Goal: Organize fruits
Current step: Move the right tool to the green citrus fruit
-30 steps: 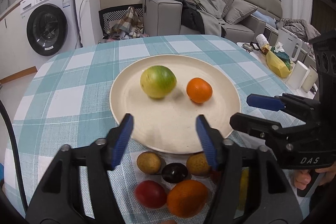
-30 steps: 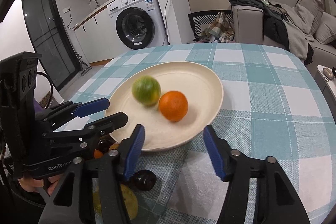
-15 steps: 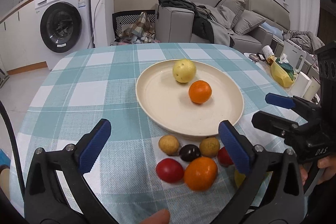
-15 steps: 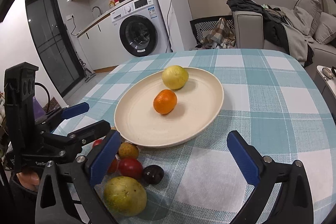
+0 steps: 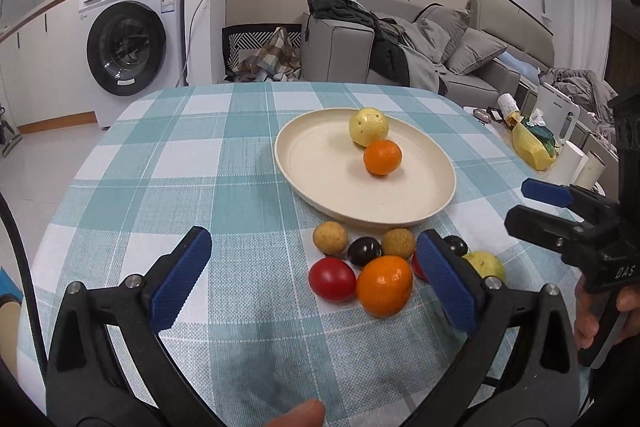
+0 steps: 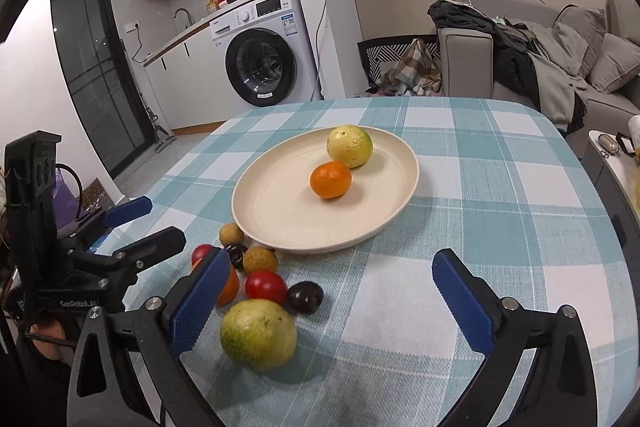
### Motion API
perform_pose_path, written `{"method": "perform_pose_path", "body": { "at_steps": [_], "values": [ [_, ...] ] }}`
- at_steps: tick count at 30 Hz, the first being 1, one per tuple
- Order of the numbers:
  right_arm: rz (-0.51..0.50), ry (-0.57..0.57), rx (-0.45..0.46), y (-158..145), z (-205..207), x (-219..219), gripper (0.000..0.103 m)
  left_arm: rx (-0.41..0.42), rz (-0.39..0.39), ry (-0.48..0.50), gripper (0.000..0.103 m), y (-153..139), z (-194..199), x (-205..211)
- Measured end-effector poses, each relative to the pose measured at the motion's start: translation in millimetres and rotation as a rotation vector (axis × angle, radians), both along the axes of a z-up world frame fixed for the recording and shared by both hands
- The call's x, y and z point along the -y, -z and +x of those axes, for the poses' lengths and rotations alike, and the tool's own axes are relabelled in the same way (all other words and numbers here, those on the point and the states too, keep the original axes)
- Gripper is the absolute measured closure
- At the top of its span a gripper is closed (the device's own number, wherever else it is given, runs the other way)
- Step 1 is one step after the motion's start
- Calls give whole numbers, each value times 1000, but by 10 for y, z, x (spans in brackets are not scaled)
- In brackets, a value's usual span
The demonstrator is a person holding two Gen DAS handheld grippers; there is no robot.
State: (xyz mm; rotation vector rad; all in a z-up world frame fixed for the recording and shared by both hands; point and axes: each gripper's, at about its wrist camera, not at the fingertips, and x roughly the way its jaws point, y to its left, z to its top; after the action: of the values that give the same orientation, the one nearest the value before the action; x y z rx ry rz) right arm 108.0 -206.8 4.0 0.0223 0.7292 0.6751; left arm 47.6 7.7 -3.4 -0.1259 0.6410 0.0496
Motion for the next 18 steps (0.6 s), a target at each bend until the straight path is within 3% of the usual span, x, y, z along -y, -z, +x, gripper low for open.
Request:
{"method": "perform_pose_path", "body": {
  "at_steps": [8, 18],
  "values": [
    [-40, -10, 16, -35, -96, -5, 0, -8, 29, 37, 1, 21, -11, 141],
    [-110, -86, -32, 75, -149, -82, 0, -33, 27, 64, 1, 61, 22, 186]
  ]
}}
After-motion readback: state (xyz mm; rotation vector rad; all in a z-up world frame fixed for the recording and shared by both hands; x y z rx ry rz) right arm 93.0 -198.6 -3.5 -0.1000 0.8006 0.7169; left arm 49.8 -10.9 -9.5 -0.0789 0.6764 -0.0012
